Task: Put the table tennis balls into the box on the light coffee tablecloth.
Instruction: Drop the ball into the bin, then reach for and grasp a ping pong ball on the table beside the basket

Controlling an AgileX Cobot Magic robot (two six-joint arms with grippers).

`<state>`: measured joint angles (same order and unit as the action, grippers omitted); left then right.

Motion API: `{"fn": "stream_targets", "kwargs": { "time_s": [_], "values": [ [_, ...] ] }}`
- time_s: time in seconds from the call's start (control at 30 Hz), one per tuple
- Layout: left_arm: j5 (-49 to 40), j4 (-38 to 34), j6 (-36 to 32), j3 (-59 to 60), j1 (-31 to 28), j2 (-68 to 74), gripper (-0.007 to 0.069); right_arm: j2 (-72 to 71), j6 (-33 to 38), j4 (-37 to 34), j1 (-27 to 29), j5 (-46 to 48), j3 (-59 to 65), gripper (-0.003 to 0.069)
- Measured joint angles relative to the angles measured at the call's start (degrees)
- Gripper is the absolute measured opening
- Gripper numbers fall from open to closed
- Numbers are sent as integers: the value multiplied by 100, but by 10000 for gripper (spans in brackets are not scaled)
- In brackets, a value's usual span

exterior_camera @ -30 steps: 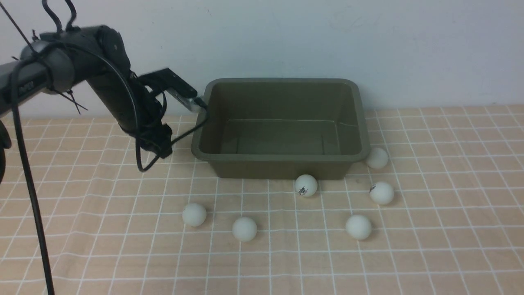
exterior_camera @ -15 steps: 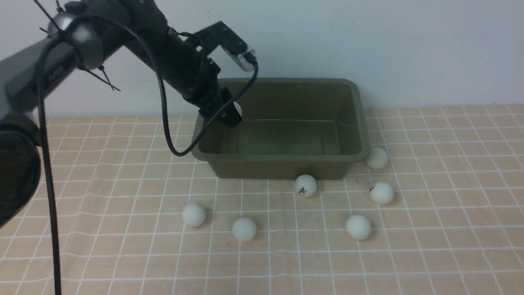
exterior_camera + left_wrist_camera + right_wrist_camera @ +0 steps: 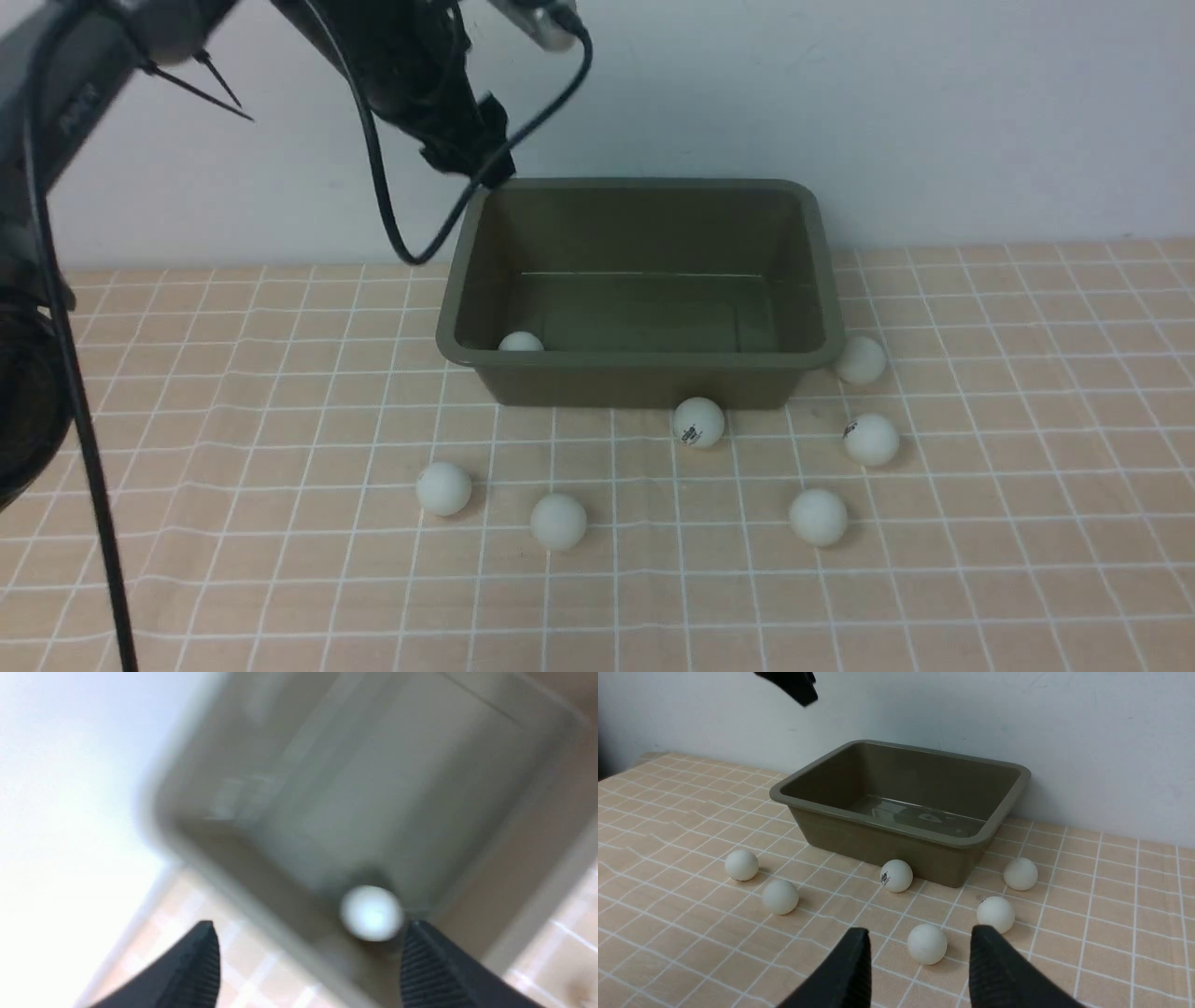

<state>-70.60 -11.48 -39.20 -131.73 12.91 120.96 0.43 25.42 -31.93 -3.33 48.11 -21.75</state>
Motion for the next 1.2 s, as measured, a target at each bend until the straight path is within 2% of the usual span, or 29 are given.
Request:
{"fn": "stream_targets", "kwargs": {
  "time_s": [0.1, 0.23, 0.37, 0.53, 0.6, 0.7, 0.77, 1.0, 1.07, 1.2],
  "values": [
    [-58, 286, 327, -165, -6, -342, 378, 0, 0, 0, 0, 0, 0, 278],
    [-121, 330, 534, -184, -6, -839, 332, 0, 0, 18, 0, -5, 0, 278],
    [-142, 512, 976, -166, -6, -1288, 318, 0, 0, 64, 0, -23, 0, 278],
    [-142, 392, 1810, 491, -6, -2079, 302, 0, 0, 74, 0, -25, 0, 278],
    [-142, 316, 1881, 956, -6, -2441, 282, 0, 0, 74, 0, -25, 0, 278],
    [-142, 276, 1909, 1670, -6, -2809, 257, 0, 0, 74, 0, -30, 0, 278],
    [-142, 255, 1916, 2653, -6, -3247, 227, 0, 0, 93, 0, -30, 0, 278],
    [-127, -171, 1761, 4871, -6, -3859, 214, 0, 0, 96, 0, -35, 0, 278],
    [-108, -290, 1573, 5348, -6, -3884, 214, 0, 0, 96, 0, -35, 0, 278],
    [400, -362, 635, 6359, -6, -3775, 243, 0, 0, 103, 0, -41, 0, 278]
  ]
}}
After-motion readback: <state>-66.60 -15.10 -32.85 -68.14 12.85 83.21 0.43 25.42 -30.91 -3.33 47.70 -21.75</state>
